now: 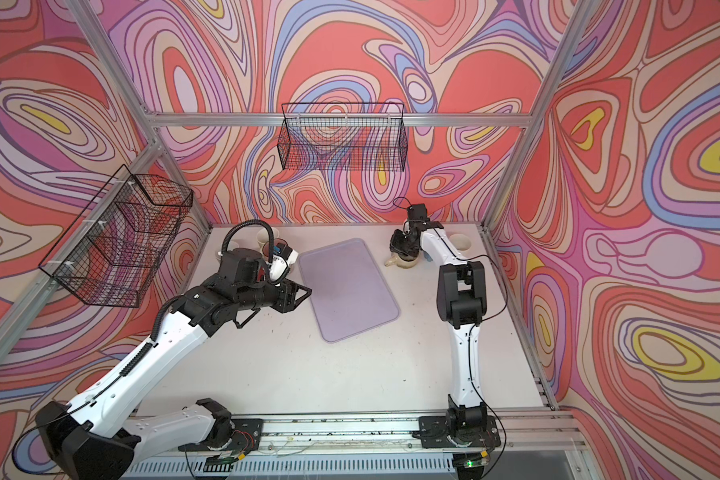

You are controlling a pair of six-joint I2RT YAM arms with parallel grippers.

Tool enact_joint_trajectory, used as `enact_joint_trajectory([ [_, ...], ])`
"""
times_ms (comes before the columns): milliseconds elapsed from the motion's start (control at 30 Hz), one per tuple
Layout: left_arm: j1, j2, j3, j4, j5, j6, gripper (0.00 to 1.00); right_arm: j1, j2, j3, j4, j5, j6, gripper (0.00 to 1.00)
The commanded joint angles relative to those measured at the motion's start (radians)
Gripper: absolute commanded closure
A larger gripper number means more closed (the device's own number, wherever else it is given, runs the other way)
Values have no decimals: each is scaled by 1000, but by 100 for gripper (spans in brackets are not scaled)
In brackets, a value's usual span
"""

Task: Turn the mug right side up
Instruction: 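Lower the cream mug upright beside the blue mug with the right gripper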

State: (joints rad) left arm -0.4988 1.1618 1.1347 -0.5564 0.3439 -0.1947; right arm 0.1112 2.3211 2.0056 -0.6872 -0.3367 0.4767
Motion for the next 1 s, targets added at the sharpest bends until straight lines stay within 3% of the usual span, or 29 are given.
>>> enact_joint_trajectory([
  [0, -8, -9, -12, 3, 10, 10, 51, -5, 33, 33, 37, -10, 2, 100],
  [167, -7, -13, -11, 2, 7, 12, 51, -6, 43, 36, 38, -12, 0, 100],
  [600, -8, -17, -10, -2, 3, 12, 51, -6, 66, 77, 29, -4, -1, 79],
  [967, -7, -21, -10, 0, 3, 13, 50, -6, 83, 112, 14, -5, 5, 76],
])
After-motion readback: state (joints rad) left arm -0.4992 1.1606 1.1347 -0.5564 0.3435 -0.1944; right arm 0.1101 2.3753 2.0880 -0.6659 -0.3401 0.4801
